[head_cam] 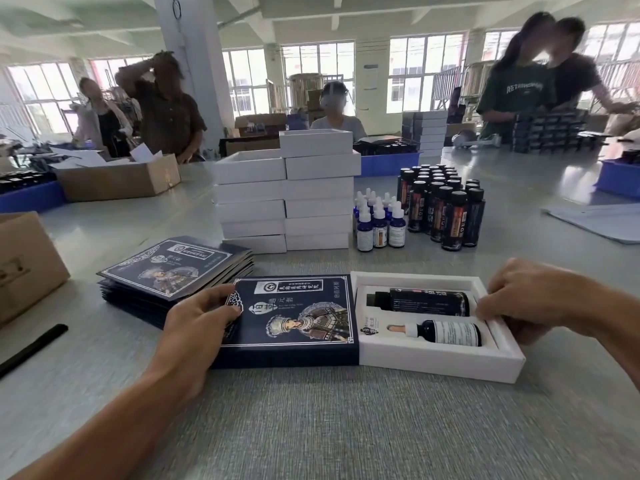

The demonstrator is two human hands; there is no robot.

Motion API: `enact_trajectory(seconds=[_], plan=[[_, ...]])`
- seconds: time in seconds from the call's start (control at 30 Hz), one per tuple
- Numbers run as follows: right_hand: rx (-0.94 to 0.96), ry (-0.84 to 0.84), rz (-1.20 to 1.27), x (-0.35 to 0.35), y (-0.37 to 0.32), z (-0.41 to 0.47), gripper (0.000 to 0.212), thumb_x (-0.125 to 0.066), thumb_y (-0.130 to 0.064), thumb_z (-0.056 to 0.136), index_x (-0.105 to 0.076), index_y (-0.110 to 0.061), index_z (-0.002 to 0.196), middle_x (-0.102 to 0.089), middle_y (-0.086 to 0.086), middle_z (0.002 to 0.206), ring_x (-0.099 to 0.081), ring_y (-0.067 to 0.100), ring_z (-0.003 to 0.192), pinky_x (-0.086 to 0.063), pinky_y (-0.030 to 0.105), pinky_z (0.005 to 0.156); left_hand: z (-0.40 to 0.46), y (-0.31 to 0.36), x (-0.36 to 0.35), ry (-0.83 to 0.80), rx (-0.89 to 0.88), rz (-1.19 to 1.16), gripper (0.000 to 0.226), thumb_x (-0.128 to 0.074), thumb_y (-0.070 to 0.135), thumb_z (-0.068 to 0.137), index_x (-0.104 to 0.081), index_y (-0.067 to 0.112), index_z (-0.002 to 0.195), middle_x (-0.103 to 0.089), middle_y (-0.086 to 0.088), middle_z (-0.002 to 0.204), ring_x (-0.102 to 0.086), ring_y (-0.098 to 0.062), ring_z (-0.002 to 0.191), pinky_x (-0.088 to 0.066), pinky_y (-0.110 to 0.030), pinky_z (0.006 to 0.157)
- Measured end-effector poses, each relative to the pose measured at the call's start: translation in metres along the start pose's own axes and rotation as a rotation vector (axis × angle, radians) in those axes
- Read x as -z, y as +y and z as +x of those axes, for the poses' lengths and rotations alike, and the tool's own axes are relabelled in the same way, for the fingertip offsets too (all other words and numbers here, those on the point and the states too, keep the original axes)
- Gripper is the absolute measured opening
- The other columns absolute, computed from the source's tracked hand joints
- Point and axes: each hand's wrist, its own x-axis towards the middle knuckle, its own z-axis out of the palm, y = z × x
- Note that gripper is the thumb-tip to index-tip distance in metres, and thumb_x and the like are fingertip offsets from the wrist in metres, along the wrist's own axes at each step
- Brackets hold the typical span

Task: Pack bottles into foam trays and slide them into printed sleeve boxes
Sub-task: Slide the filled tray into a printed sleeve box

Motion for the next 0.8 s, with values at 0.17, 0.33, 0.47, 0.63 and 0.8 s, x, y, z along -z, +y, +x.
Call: enact_trajectory(seconds=[0.17,0.33,0.47,0.63,0.8], plan=[[0.01,-0.021,-0.051,0.002,-0.002,0.002,0.015,-0.066,-0.005,0.086,-0.07,0.003,0.075,-0.071,0.008,0.058,-0.068,0.019,0.051,-0.054,0.026,0.05,-0.001,0.003,0.002,-0.003,0.034,0.022,0.029,-0.066,0.005,0.086,-0.072,0.026,0.105,-0.076,0.008,0.087,-0.072,-0.007,0.073,-0.051,-0.014,0.052],[0.018,-0.034,-0.046,0.002,0.002,0.001,0.015,-0.068,-0.008,0.086,-0.071,0.001,0.073,-0.073,0.009,0.062,-0.072,0.021,0.056,-0.056,0.027,0.051,-0.001,0.006,0.002,-0.05,0.065,0.011,0.031,-0.062,0.001,0.087,-0.071,0.023,0.107,-0.076,0.004,0.082,-0.073,-0.01,0.069,-0.051,-0.015,0.048],[0.018,-0.048,-0.004,-0.001,0.001,0.002,0.012,-0.07,-0.011,0.087,-0.073,0.0,0.082,-0.074,0.009,0.063,-0.069,0.018,0.052,-0.055,0.026,0.05,-0.002,0.006,0.0,-0.028,0.082,-0.026,0.031,-0.062,0.001,0.088,-0.071,0.025,0.106,-0.076,0.004,0.082,-0.073,-0.015,0.071,-0.054,-0.019,0.05],[0.009,-0.04,0.054,-0.008,-0.002,0.004,0.011,-0.065,-0.017,0.093,-0.067,-0.011,0.102,-0.077,0.009,0.083,-0.075,0.021,0.067,-0.059,0.031,0.055,0.003,0.015,0.005,-0.096,0.149,-0.022,0.031,-0.066,0.002,0.083,-0.074,0.026,0.101,-0.076,-0.006,0.093,-0.073,-0.027,0.081,-0.06,-0.039,0.069],[0.023,-0.025,0.058,-0.008,-0.001,0.003,0.009,-0.064,-0.012,0.093,-0.068,-0.007,0.1,-0.077,0.011,0.082,-0.076,0.024,0.07,-0.062,0.037,0.06,-0.002,0.015,0.0,-0.064,0.156,-0.08,0.033,-0.064,-0.002,0.084,-0.072,0.024,0.104,-0.076,-0.006,0.081,-0.073,-0.026,0.067,-0.056,-0.032,0.047]])
